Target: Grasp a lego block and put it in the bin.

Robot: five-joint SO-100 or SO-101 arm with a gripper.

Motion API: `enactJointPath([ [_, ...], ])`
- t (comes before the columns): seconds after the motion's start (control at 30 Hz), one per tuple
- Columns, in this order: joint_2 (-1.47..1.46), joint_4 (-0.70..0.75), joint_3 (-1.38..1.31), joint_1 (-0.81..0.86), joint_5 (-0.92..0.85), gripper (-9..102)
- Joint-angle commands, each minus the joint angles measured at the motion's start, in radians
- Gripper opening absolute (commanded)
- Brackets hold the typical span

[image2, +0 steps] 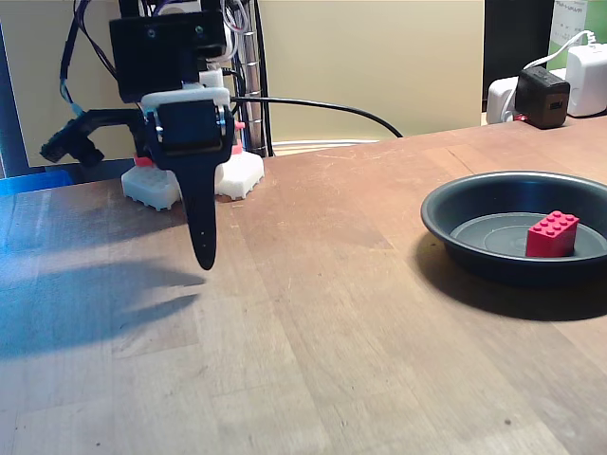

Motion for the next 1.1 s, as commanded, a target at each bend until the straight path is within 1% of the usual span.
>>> enactJointPath([
  [0.0, 0.057, -0.009, 0.038, 0.005, 0.011, 0],
  [0.5, 0.354, -0.011, 0.262, 0.008, 0.011, 0],
  [1.07, 0.38, -0.009, 0.339, -0.006, -0.002, 0],
])
